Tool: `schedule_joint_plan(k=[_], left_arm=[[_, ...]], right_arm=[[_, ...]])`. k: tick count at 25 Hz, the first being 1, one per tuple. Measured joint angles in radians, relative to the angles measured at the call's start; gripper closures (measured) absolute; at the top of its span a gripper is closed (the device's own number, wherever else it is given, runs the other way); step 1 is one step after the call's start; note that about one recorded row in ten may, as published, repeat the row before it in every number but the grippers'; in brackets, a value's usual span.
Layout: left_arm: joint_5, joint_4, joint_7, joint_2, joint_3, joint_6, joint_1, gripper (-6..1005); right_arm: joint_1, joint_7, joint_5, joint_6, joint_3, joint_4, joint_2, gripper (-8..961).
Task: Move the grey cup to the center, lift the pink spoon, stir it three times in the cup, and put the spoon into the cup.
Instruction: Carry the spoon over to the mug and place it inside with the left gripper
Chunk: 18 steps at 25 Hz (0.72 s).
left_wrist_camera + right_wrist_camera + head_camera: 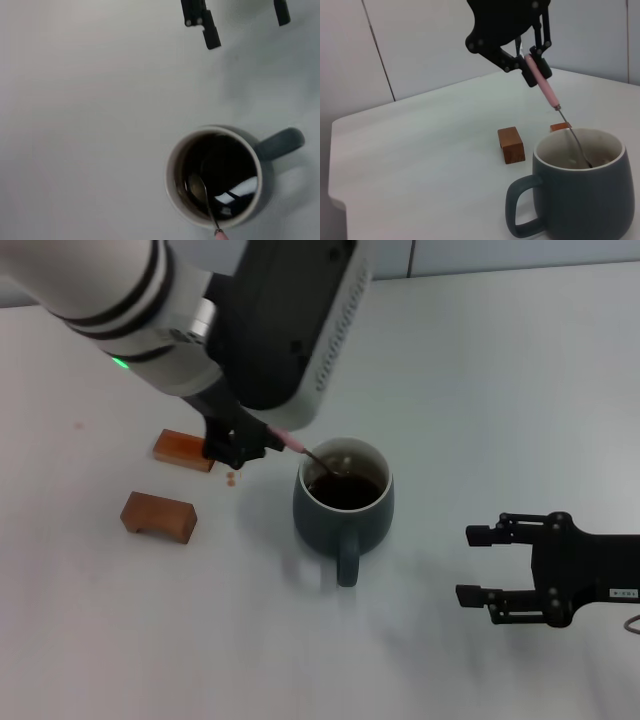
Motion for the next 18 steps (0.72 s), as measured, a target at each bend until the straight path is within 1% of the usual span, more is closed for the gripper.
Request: schedule_joint_plan(k=[1,8,12,16,18], left_arm=[[-0.008,-0.003,0.000,0.000,0.017,-0.011,-0.002,801],[-0.023,0.006,0.000,-0.001,0.062,-0.006,0.006,794],[-0.007,0.008,-0.003,-0.001,0.060,0.015,0.007,790],[0.055,0.004,0.001,-0.001,0.054,0.018,0.007,786],[0.061,0.001,0.003,-0.001,0.054,0.011,0.005,784]], right_arm=[[0.000,0.000,0.000,0.001,0.000,0.001,0.000,212],[0.002,-0.001,-0.001,0.004,0.000,0.003,0.001,213],[0.005,-0.008,-0.001,0.005,0.000,0.004,0.001,213],[0.008,-0.008,-0.001,0.006,0.000,0.004,0.001,213],[0.009,-0.008,-0.001,0.007,0.000,0.004,0.001,212]])
